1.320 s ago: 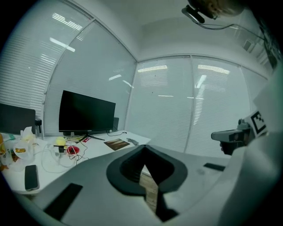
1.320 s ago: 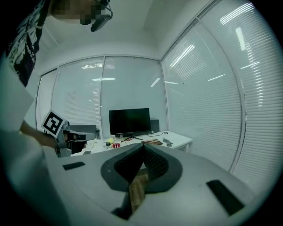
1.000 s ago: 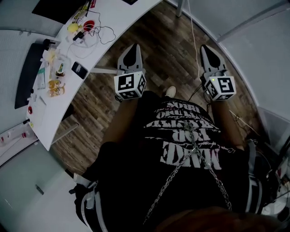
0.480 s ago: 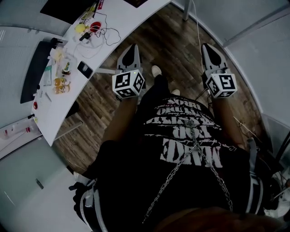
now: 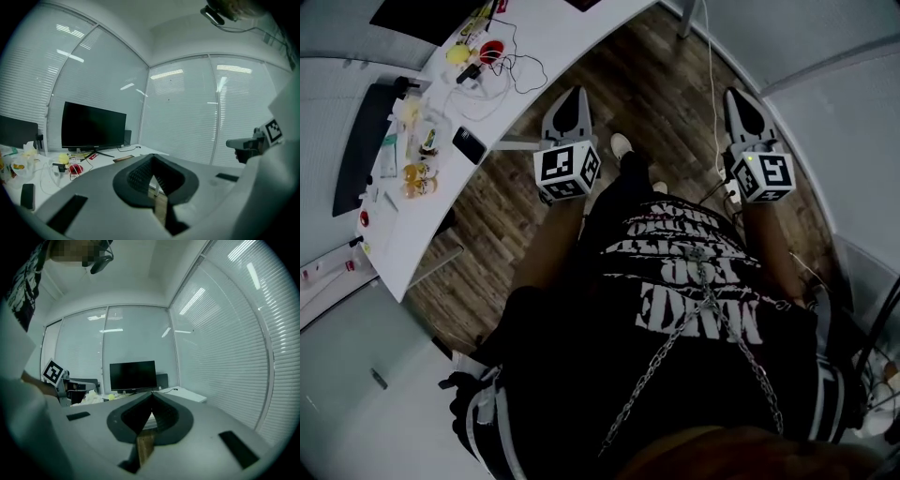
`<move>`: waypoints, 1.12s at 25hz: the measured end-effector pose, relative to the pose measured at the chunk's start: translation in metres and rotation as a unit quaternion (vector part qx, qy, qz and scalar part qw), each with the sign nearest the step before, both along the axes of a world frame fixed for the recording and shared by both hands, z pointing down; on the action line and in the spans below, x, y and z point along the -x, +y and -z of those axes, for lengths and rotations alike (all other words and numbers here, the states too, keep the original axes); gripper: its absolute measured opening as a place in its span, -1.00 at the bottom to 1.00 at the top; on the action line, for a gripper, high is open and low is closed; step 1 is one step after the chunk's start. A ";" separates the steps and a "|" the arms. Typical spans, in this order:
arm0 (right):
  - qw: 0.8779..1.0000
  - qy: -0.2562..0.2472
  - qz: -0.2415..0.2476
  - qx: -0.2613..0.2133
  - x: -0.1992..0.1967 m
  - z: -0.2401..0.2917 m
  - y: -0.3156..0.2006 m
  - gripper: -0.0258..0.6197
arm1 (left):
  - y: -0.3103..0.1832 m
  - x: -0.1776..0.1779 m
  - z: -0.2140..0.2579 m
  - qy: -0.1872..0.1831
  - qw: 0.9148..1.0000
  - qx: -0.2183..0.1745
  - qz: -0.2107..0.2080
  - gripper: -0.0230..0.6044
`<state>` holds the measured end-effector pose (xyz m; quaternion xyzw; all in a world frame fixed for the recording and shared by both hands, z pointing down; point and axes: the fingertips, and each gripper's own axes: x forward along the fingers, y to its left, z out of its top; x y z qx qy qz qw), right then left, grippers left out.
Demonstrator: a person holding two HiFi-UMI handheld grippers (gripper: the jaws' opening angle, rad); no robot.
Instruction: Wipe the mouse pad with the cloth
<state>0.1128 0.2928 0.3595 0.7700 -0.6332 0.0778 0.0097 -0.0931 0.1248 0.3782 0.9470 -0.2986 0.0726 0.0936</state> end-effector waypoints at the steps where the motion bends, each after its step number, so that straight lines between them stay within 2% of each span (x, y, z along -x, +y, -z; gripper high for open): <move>1: 1.000 0.005 0.001 0.005 -0.004 -0.003 -0.007 -0.92 | -0.006 -0.002 -0.004 -0.002 1.000 0.000 0.002 -0.91; 6: 1.000 -0.004 -0.002 0.025 -0.027 -0.022 -0.042 -0.92 | -0.045 -0.006 -0.027 -0.001 0.999 0.012 0.032 -0.91; 15: 0.999 0.006 0.040 0.030 -0.037 -0.014 -0.140 -0.92 | -0.128 -0.011 -0.032 0.006 0.998 0.027 0.061 -0.91; 28: 0.999 0.022 0.044 0.023 -0.049 0.013 -0.251 -0.92 | -0.236 -0.034 -0.008 0.028 0.999 0.006 0.038 -0.91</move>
